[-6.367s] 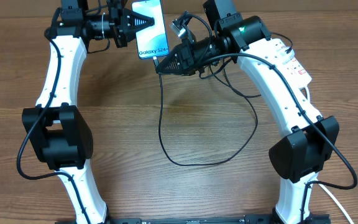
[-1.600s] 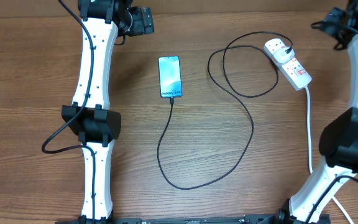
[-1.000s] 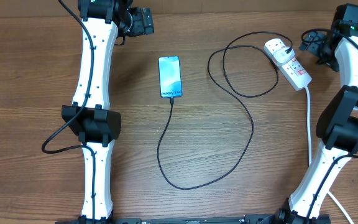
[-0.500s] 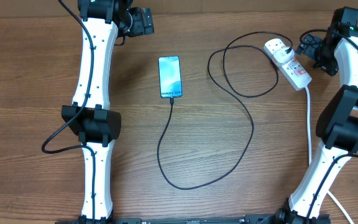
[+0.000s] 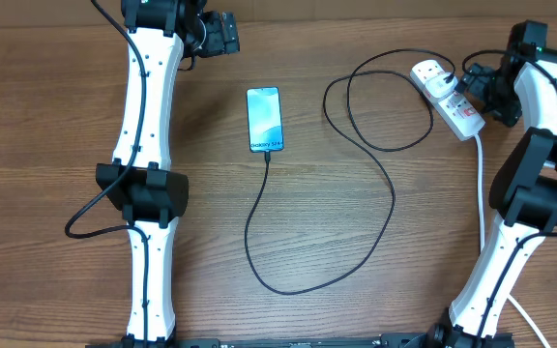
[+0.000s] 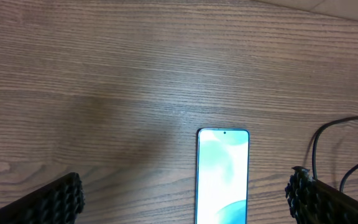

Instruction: Plug charger to phone and switch on socket

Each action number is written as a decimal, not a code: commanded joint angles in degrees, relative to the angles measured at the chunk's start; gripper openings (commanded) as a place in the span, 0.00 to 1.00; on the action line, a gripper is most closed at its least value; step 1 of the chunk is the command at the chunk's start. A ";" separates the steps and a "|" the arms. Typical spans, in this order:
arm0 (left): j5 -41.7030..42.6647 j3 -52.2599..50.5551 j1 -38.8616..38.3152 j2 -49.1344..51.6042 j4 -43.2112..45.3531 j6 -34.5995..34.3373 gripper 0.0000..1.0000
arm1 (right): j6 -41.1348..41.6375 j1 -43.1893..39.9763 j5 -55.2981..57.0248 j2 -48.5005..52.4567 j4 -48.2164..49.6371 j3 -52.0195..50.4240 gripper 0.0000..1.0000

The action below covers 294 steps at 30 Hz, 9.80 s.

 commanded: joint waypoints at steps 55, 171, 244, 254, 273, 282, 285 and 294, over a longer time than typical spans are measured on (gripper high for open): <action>-0.81 0.42 0.22 -0.44 0.02 0.44 1.00 | -0.61 0.68 -8.57 1.97 -2.71 -0.81 1.00; -0.81 0.42 0.22 -0.44 0.00 0.44 1.00 | -20.09 19.17 -9.31 -139.16 53.16 -119.16 1.00; -15.61 -95.73 0.17 -65.57 47.17 5.33 1.00 | -16.83 19.15 -8.07 -139.10 53.11 -119.14 1.00; -11.28 -112.39 9.14 -86.16 51.12 5.14 1.00 | -16.83 19.15 -8.09 -139.10 53.11 -119.14 1.00; -10.58 -129.59 11.21 -110.81 59.06 6.10 1.00 | -16.83 19.15 -8.07 -139.10 53.11 -119.14 1.00; -10.62 -139.95 11.21 -122.99 64.67 9.44 1.00 | -16.83 19.15 -8.09 -139.10 53.11 -119.14 1.00; -10.64 -143.16 11.21 -127.51 66.18 9.46 0.99 | -16.83 19.17 -8.09 -139.10 53.11 -119.14 1.00; -10.62 -157.39 11.21 -139.95 78.25 9.66 1.00 | -16.83 19.15 -8.07 -139.10 53.11 -119.14 1.00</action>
